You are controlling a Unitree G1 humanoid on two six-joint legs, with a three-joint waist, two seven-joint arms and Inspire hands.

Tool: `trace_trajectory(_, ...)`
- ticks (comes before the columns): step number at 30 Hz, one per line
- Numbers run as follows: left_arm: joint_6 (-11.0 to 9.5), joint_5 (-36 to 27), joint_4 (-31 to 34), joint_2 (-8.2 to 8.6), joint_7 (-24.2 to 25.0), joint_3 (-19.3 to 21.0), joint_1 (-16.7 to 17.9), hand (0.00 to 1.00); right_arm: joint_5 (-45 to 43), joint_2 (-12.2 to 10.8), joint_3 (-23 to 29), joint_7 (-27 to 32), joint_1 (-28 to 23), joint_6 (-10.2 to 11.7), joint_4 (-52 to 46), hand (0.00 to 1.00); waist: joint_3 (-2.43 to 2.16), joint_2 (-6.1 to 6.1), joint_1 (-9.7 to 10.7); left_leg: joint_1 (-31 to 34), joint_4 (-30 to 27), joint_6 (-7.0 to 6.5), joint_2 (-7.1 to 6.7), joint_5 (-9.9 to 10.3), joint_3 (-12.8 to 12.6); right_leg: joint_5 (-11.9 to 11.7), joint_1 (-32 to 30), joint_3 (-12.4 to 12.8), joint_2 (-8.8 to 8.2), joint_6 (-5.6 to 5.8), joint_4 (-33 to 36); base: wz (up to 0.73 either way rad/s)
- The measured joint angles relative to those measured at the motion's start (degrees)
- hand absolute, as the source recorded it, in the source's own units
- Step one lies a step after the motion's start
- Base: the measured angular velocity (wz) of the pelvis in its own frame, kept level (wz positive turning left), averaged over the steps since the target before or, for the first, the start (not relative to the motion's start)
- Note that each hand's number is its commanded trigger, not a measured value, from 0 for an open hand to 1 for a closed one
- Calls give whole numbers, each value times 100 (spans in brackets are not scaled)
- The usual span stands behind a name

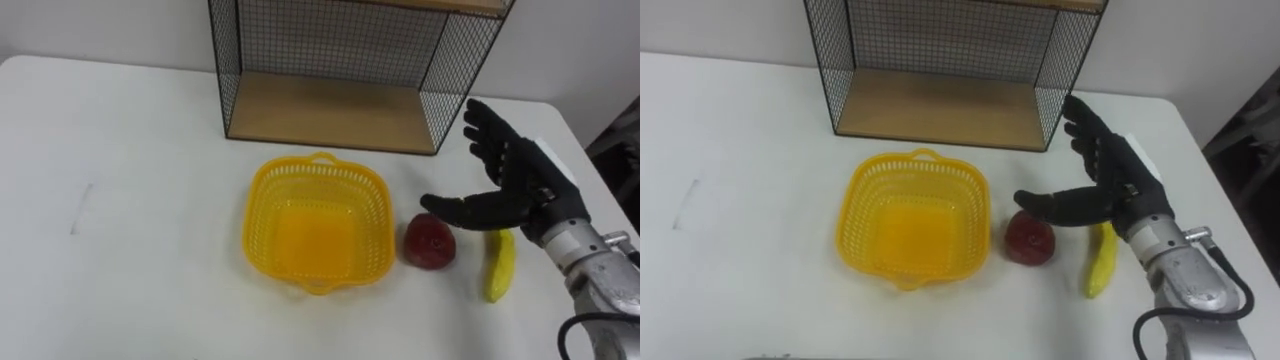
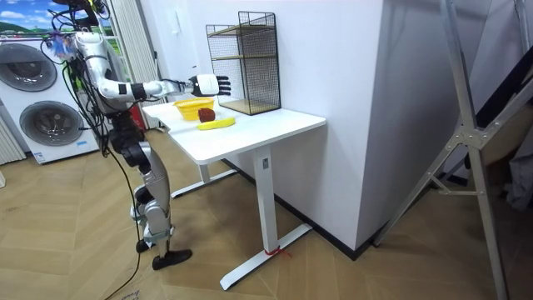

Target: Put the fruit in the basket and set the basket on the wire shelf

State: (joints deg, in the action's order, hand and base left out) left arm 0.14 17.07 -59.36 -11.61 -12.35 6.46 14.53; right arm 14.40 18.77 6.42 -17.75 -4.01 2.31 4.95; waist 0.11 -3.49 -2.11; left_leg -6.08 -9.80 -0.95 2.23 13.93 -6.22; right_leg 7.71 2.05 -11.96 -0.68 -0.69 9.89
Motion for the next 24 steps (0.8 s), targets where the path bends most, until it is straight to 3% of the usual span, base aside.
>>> trace_trajectory(7,-4,-5,28,1,4,-1,-28,0,36,-79,-86,-79,-2,0,59,0,-18,59,17,33,-28,0,2,-2,18,-9,1,-84,6,4,-25,3)
trace_trajectory(24,-8,-3,17,-10,5,-178,24,0,-358,-74,-307,-271,-2,0,380,0,1,12,5,-42,-9,0,-3,0,28,-12,81,-76,8,0,-22,0)
